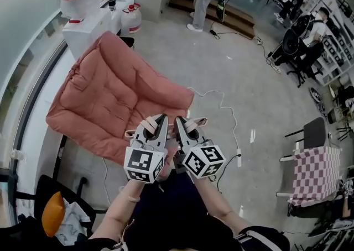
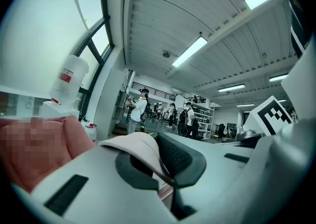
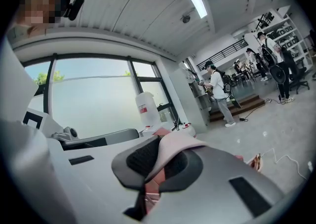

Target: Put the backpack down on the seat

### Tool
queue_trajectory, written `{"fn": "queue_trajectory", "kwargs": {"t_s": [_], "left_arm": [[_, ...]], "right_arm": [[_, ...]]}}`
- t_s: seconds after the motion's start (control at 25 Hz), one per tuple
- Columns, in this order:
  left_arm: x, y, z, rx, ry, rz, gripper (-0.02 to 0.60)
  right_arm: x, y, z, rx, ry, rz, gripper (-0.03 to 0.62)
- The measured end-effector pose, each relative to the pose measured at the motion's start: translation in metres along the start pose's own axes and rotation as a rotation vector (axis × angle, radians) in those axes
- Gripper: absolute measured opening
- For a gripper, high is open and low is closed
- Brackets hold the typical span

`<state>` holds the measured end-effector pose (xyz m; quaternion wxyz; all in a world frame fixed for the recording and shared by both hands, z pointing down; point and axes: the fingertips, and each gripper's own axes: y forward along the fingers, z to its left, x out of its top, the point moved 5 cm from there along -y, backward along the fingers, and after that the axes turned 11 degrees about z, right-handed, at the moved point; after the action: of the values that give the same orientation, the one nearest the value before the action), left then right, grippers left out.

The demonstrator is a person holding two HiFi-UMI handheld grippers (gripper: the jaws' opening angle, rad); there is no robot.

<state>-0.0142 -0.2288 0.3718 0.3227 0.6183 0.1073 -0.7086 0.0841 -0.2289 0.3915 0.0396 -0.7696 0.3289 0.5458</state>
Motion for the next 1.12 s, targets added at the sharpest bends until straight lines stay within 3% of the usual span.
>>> {"fn": "queue_trajectory", "kwargs": {"t_s": [0.16, 0.56, 1.12], "left_arm": [[0.0, 0.006, 0.013, 0.034, -0.022, -0.002, 0.017], [-0.006, 0.018, 0.039, 0.193, -0.07, 0.002, 0.017], [-0.012, 0.035, 0.066, 0.35, -0.15, -0.008, 0.017]], "right_arm": [[0.003, 0.017, -0.004, 0.055, 0.037, 0.02, 0.034], [0.003, 0.059, -0.012, 0.201, -0.021, 0.126, 0.032], [0.01, 0.108, -0.021, 0.355, -0.066, 0.247, 0.032]]}}
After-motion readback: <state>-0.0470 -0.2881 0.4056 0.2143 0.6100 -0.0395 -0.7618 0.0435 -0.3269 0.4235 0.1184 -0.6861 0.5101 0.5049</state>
